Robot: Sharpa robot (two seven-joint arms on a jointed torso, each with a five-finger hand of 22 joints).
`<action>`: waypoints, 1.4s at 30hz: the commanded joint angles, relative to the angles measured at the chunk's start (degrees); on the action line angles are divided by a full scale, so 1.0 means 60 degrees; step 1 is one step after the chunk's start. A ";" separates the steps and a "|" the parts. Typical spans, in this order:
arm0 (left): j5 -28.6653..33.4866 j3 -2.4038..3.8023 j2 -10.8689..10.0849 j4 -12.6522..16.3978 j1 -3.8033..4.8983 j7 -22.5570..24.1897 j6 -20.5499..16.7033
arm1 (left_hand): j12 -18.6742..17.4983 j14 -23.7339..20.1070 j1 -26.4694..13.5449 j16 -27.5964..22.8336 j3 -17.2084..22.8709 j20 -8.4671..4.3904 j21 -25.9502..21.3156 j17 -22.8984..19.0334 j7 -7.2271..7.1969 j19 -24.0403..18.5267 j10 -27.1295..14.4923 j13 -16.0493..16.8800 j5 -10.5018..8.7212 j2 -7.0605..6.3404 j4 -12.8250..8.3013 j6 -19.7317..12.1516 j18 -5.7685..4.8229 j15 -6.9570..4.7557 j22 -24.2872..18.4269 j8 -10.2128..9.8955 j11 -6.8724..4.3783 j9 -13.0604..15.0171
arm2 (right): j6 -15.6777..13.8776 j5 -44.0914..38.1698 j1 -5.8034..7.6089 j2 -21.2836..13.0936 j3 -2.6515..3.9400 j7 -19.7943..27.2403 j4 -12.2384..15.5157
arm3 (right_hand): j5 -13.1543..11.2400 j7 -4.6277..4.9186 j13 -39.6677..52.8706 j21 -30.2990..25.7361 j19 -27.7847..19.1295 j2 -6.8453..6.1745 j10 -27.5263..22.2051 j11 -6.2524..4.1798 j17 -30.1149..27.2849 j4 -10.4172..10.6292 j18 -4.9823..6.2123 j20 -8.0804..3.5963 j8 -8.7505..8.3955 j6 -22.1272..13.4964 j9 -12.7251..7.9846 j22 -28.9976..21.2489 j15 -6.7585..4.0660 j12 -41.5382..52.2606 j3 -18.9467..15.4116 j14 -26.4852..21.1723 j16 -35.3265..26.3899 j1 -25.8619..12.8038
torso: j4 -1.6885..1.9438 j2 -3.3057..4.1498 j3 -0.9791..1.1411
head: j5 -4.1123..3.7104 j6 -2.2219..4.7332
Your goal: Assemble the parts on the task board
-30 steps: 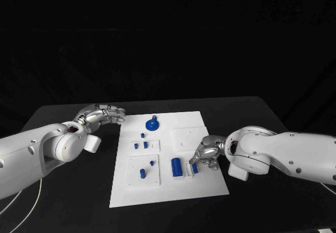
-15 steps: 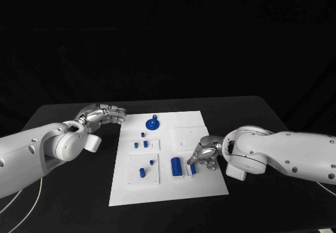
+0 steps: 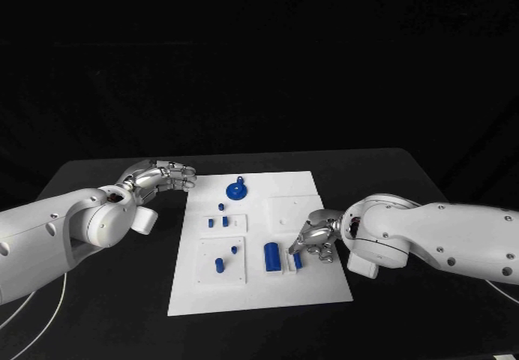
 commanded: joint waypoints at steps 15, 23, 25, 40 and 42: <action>-0.0124 0.0004 -0.0007 0.0039 0.0009 -0.0053 0.0215 | -0.0003 0.0055 -0.0111 -0.0059 0.0000 0.0057 -0.0077 0.0030 0.0001 0.0009 -0.0046 -0.0009 -0.0064 -0.0022 0.0077 -0.0080 0.0132 0.0006 0.0019 0.0043 -0.0024 -0.0016 | 0.0308 -0.0283 -0.0019 0.0110 -0.0006 -0.0111 0.0022 | 0.0027 -0.0016 0.0024 0.0091 0.0064 -0.0572 0.0021 -0.0010 0.0017 0.0222 0.0272 0.0026 -0.0022 0.0070 -0.0067 0.0153 -0.0055 0.0027 -0.0757 0.0031 0.0065 -0.0893 | -0.0002 -0.0003 0.0002 | 0.0139 -0.0027; -0.0145 0.0004 -0.0005 0.0037 0.0009 -0.0079 0.0226 | -0.0002 0.0055 -0.0112 -0.0063 0.0001 0.0056 -0.0082 0.0035 0.0000 0.0007 -0.0044 -0.0009 -0.0070 -0.0027 0.0081 -0.0080 0.0133 0.0005 0.0022 0.0044 -0.0026 -0.0016 | 0.0416 -0.0348 -0.0024 0.0109 -0.0007 -0.0120 0.0056 | 0.0027 -0.0040 0.0036 0.0086 0.0009 -0.0567 -0.0001 -0.0034 0.0022 -0.0043 0.0272 -0.0044 0.0001 0.0055 -0.0090 0.0140 -0.0081 0.0021 -0.1545 0.0006 0.0067 -0.1080 | -0.0002 -0.0003 0.0001 | 0.0181 -0.0040; -0.0164 0.0004 -0.0007 0.0037 0.0009 -0.0087 0.0229 | -0.0002 0.0055 -0.0112 -0.0064 0.0001 0.0056 -0.0084 0.0037 0.0000 0.0006 -0.0044 -0.0009 -0.0073 -0.0029 0.0082 -0.0080 0.0133 0.0005 0.0023 0.0045 -0.0026 -0.0017 | 0.0449 -0.0348 -0.0025 0.0105 -0.0007 -0.0121 0.0068 | 0.0027 -0.0041 0.0037 0.0083 0.0002 -0.0571 -0.0003 -0.0036 0.0022 -0.0081 0.0272 -0.0050 0.0001 0.0051 -0.0095 0.0138 -0.0083 0.0020 -0.1594 0.0004 0.0067 -0.1066 | -0.0002 -0.0003 0.0004 | 0.0195 -0.0046; -0.0184 0.0003 -0.0005 0.0029 0.0009 -0.0116 0.0231 | -0.0003 0.0055 -0.0109 -0.0071 0.0004 0.0055 -0.0091 0.0047 -0.0001 0.0004 -0.0045 -0.0009 -0.0087 -0.0036 0.0086 -0.0081 0.0133 0.0005 0.0030 0.0047 -0.0027 -0.0019 | 0.0680 -0.0442 -0.0032 0.0036 -0.0007 -0.0051 0.0089 | 0.0027 -0.0035 0.0040 0.0056 -0.0021 -0.0723 -0.0024 -0.0032 0.0005 -0.0321 0.0272 -0.0071 -0.0004 0.0019 -0.0134 0.0115 -0.0084 0.0003 -0.1610 -0.0008 0.0040 -0.0783 | -0.0006 -0.0004 0.0012 | 0.0207 -0.0040; -0.0187 0.0003 -0.0005 0.0028 0.0009 -0.0118 0.0237 | -0.0003 0.0054 -0.0109 -0.0073 0.0005 0.0055 -0.0092 0.0048 -0.0001 0.0004 -0.0045 -0.0009 -0.0088 -0.0036 0.0087 -0.0081 0.0133 0.0005 0.0031 0.0047 -0.0027 -0.0019 | 0.0714 -0.0472 -0.0032 0.0026 -0.0007 -0.0043 0.0103 | 0.0028 -0.0033 0.0040 0.0052 -0.0019 -0.0773 -0.0027 -0.0030 0.0002 -0.0317 0.0272 -0.0068 -0.0003 0.0019 -0.0138 0.0111 -0.0082 0.0000 -0.1619 -0.0008 0.0036 -0.0784 | -0.0007 -0.0004 0.0014 | 0.0206 -0.0036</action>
